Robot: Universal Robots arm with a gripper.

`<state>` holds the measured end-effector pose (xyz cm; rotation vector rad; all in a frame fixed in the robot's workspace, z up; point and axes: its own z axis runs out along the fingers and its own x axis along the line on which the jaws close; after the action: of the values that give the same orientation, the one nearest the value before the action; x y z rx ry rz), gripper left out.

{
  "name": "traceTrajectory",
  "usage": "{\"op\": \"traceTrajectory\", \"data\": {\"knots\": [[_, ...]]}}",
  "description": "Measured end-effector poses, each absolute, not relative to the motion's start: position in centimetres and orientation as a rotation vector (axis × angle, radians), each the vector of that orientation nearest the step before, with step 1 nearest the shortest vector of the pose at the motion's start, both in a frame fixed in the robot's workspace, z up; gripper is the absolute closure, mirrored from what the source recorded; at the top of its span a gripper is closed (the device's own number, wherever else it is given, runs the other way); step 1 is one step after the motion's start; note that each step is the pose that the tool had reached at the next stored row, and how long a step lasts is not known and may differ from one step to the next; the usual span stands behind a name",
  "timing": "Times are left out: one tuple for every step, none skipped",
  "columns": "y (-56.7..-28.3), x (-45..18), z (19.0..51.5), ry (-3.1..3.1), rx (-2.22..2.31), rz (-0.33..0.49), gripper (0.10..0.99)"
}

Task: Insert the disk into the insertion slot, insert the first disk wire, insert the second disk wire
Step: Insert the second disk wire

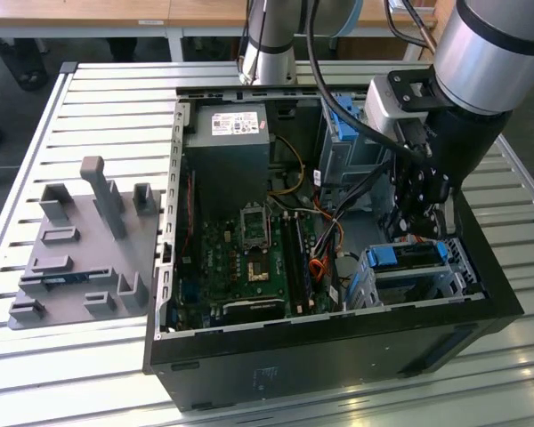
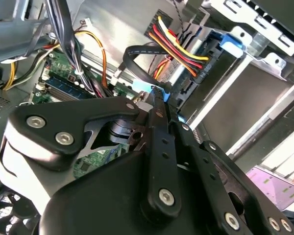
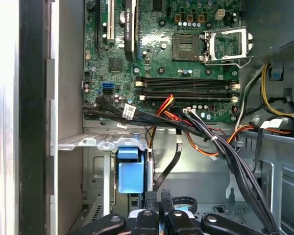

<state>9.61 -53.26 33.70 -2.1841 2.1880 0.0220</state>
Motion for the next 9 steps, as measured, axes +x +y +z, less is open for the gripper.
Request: {"op": "traceTrajectory", "data": {"knots": [[-53.43, 9.61, 33.68, 2.188, -2.184, 0.022, 0.937], [-53.59, 9.61, 33.65, 2.188, -2.184, 0.023, 0.937], [-53.73, 9.61, 33.63, 2.187, -2.183, 0.024, 0.937], [-53.83, 9.61, 33.61, 2.185, -2.181, 0.028, 0.937], [-53.91, 9.61, 33.59, 2.181, -2.177, 0.037, 0.937], [-53.98, 9.61, 33.58, 2.177, -2.172, 0.046, 0.937], [-54.06, 9.61, 33.57, 2.175, -2.17, 0.05, 0.937], [-54.15, 9.61, 33.56, 2.174, -2.169, 0.052, 0.937], [-54.25, 9.61, 33.56, 2.174, -2.17, 0.052, 0.937]]}}
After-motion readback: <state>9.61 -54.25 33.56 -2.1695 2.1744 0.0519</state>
